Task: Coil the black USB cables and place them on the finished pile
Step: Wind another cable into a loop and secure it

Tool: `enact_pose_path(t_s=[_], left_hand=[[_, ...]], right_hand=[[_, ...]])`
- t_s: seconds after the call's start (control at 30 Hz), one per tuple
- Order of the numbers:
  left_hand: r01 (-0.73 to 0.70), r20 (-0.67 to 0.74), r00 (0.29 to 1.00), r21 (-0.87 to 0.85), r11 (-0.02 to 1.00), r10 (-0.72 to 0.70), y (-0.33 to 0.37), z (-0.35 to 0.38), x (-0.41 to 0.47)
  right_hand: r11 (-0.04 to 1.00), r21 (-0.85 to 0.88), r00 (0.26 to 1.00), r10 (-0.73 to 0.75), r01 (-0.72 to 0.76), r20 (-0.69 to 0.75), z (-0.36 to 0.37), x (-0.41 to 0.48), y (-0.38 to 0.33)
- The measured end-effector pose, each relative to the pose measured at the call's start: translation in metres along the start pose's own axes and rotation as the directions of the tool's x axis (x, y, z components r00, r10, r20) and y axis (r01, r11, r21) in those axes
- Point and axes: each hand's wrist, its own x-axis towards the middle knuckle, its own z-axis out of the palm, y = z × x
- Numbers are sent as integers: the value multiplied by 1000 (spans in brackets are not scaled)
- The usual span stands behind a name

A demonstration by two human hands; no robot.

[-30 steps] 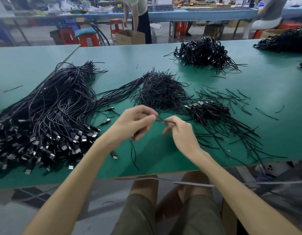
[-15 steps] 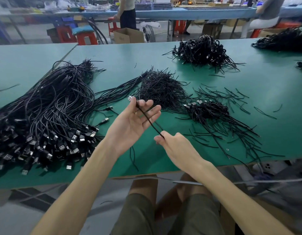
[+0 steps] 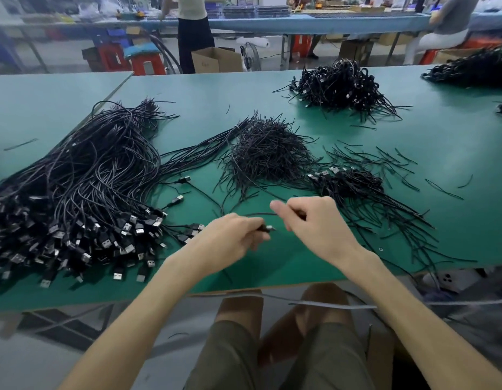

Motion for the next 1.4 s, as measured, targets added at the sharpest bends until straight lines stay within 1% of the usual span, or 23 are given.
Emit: enact_pose_path(t_s=[0.07,0.1,0.17,0.27,0.33,0.4,0.5,0.57,0.63,0.7,0.73,0.77,0.83,0.87,0.93,1.03,1.1,1.13,1.2,1.23,1.27,1.33,1.4], left_hand=[[-1,-204,979,-40,999,-7,-8,9,-3],[11,-279,959,-159,987,-56,-8,13,-3],[3,-353,919,-443,896,-177,-1,22,0],[-92,-401,883,-658,747,-243,12,25,7],[-145,-351,889,-825,546,-295,16,23,8],[-185,-240,928,-961,207,-285,21,20,7],[-187,-113,948,-955,-232,-298,26,5,9],[-209,-71,942,-890,-405,-329,22,-11,8],[-235,-62,933,-852,-468,-356,13,-23,4],[-223,-86,934,-899,-377,-348,2,-33,-4],[-199,-127,932,-962,-187,-341,-3,-34,-8],[-155,-186,931,-981,120,-313,-7,-31,-12],[-7,-213,961,-654,756,-175,-8,-15,-14],[56,-145,981,-414,909,-127,-7,-5,-14],[114,-72,989,-195,974,-131,-4,11,-14],[82,-300,927,-425,901,-226,-7,18,-11],[0,-379,869,-642,766,-318,-4,18,-4],[-47,-344,864,-782,621,-367,1,19,1],[-130,-150,884,-989,74,-443,11,18,10],[-162,-60,888,-969,-188,-456,13,12,13],[-198,-3,883,-909,-367,-469,11,3,13],[-256,35,889,-789,-559,-457,4,-17,9],[-233,10,922,-784,-575,-388,2,-30,1]], right_hand=[[987,159,1000,7,-7,-4,2,1,-11],[974,226,1000,19,-21,12,4,-1,-14],[930,362,998,55,-60,24,5,-6,-18],[881,463,995,104,-94,4,13,-11,-22],[895,441,996,82,-63,-24,22,-12,-30],[908,418,998,41,-19,-42,30,-11,-37],[930,368,1000,3,7,-26,38,-9,-33],[952,307,999,-20,3,51,44,-14,-20],[978,209,989,-8,-23,146,45,-20,-3],[999,30,980,30,-37,198,37,-16,14],[993,-120,981,25,-1,193,30,-11,22],[959,-279,984,4,47,180,24,-5,26],[895,-437,993,-50,94,110,18,5,29],[903,-422,996,-73,85,46,18,7,27],[970,-237,995,-75,56,-72,21,10,17],[994,84,992,-64,73,-109,28,11,-6],[984,155,993,-72,87,-98,35,5,-20],[977,196,993,-69,86,-91,38,1,-24],[974,207,994,-77,93,-83,46,-8,-27],[980,176,995,-87,96,-58,50,-12,-26],[984,147,995,-95,97,-18,54,-16,-23],[992,100,994,-81,72,80,57,-19,-14],[999,-17,991,-36,39,125,49,-16,0]])
